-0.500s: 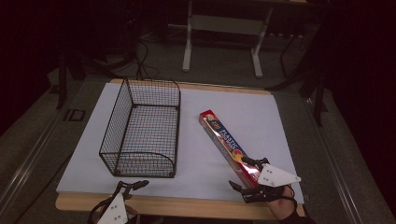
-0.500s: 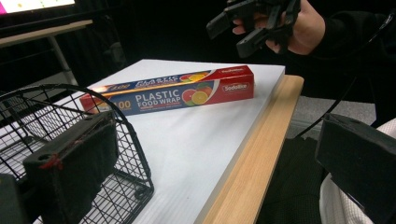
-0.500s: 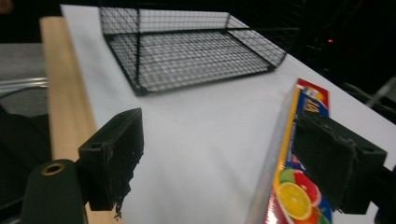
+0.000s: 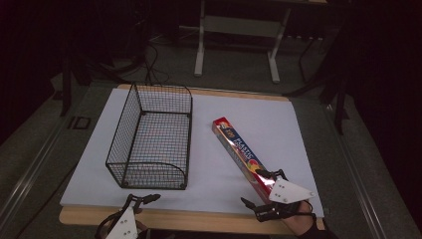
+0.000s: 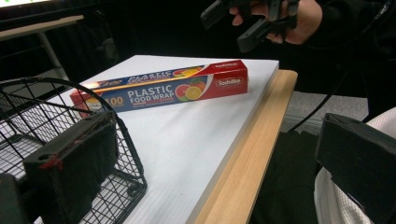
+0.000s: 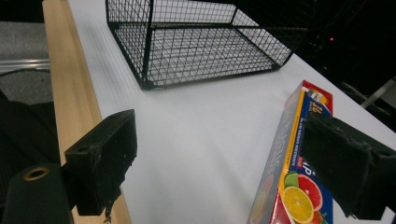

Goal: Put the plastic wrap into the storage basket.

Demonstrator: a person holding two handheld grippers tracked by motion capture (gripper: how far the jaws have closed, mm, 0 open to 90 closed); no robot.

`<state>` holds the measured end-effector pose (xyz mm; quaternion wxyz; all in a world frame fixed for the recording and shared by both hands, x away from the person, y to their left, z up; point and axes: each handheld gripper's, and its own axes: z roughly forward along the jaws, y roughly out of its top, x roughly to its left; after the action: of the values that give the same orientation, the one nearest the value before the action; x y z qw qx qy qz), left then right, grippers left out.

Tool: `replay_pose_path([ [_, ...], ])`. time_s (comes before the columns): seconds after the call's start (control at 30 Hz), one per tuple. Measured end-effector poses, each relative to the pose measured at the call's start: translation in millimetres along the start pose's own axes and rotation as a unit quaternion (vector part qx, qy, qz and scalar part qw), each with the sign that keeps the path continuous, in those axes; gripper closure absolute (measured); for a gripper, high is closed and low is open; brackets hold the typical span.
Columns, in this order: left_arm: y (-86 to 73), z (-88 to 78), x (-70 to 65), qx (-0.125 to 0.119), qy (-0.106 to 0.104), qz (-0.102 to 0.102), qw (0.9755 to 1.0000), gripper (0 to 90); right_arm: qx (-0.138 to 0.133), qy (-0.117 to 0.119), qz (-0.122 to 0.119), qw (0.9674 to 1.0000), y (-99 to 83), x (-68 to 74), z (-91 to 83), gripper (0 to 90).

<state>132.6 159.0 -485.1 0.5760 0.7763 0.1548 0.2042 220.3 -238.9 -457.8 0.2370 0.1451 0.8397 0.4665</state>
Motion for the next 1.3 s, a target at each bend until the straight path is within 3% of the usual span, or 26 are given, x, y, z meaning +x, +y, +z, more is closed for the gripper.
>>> replay_pose_path([
  [0.1,0.0,-0.5,-0.4,-0.002,-0.002,-0.001,1.0,0.0,-0.006,-0.011,0.0,0.9999,-3.2,-3.0,5.1,11.4],
  [0.3,0.1,-0.7,-0.6,-0.006,-0.007,0.0,1.0,0.0,0.001,-0.041,0.029,0.9987,-2.5,-19.7,7.0,11.4],
  [0.5,0.8,-0.4,-1.5,-0.009,-0.011,0.006,0.9999,0.0,0.024,-0.042,0.069,0.9964,-3.1,-41.4,10.7,11.0],
  [0.57,0.9,-0.5,-1.4,-0.009,-0.01,0.006,0.9999,0.0,0.053,-0.046,0.09,0.9934,-5.2,-48.2,14.5,10.3],
  [0.67,0.8,-0.4,-1.1,-0.009,-0.009,0.006,0.9999,0.0,0.078,-0.051,0.1,0.9906,-7.6,-50.0,19.7,9.3],
  [0.73,0.7,0.2,-1.5,-0.007,-0.012,0.008,0.9999,0.0,0.098,-0.059,0.115,0.9868,-8.8,-51.5,24.2,9.3],
  [0.87,0.8,0.7,-1.6,-0.007,-0.014,0.008,0.9998,0.0,0.113,-0.055,0.136,0.9826,-9.9,-55.1,28.4,9.2],
  [1.03,0.7,0.9,-0.7,-0.006,-0.015,0.005,0.9999,0.0,0.165,-0.057,0.165,0.9706,-9.8,-63.3,39.0,9.3],
  [1.3,0.6,1.8,-0.6,-0.004,-0.017,0.004,0.9998,0.0,0.213,-0.056,0.196,0.9556,-11.5,-72.4,52.9,9.4],
])
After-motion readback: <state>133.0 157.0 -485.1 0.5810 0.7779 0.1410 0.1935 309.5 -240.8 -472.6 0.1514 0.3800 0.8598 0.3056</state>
